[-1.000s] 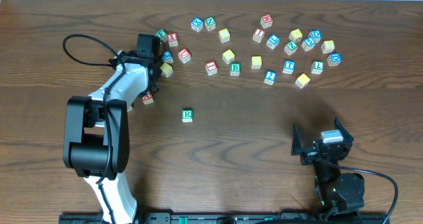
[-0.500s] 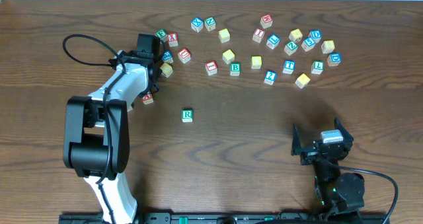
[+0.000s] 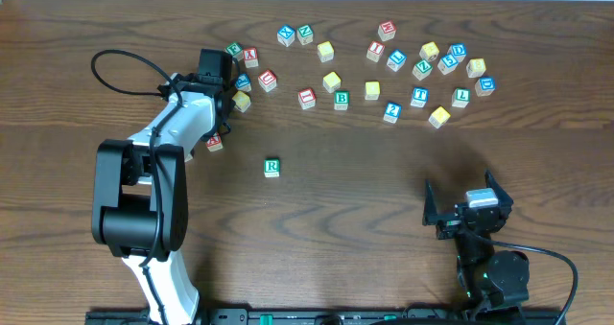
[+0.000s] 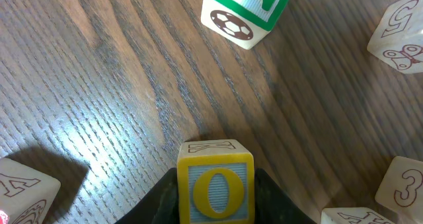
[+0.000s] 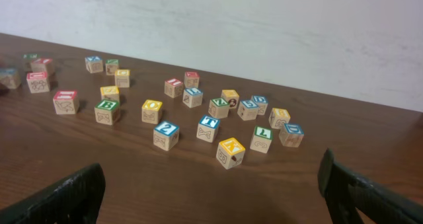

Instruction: Spell out ROBOT

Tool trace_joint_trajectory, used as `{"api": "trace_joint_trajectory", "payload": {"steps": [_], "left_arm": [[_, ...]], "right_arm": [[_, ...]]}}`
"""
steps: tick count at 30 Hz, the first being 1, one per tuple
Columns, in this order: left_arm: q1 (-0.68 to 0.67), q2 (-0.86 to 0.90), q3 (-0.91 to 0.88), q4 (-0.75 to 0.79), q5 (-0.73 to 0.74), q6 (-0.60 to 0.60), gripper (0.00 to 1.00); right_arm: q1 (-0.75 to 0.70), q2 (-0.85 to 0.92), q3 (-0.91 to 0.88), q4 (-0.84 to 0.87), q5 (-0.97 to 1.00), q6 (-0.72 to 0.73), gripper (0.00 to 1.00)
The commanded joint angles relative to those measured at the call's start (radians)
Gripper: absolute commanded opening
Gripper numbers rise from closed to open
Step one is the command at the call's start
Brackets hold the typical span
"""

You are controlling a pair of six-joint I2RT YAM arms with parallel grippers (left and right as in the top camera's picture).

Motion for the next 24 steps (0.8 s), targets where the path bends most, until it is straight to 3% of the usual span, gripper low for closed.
{"api": "trace_joint_trajectory", "payload": {"steps": [1,13,24], "left_arm": [[0.002,0.020,0.025,0.006,0.002,0.014,0.30],[0.001,-0.050,0.047,0.005,0.008,0.119,0.30],[0.001,-0.228,0.047,-0.018,0.122,0.362,0.30]], "right_arm": [[-0.011,-0.003,-0.003,-0.002,-0.005,-0.011,0.99],[-0.011,-0.003,-0.003,-0.002,-0.005,-0.011,0.99],[-0.011,-0.003,-0.003,-0.002,-0.005,-0.011,0.99]]}}
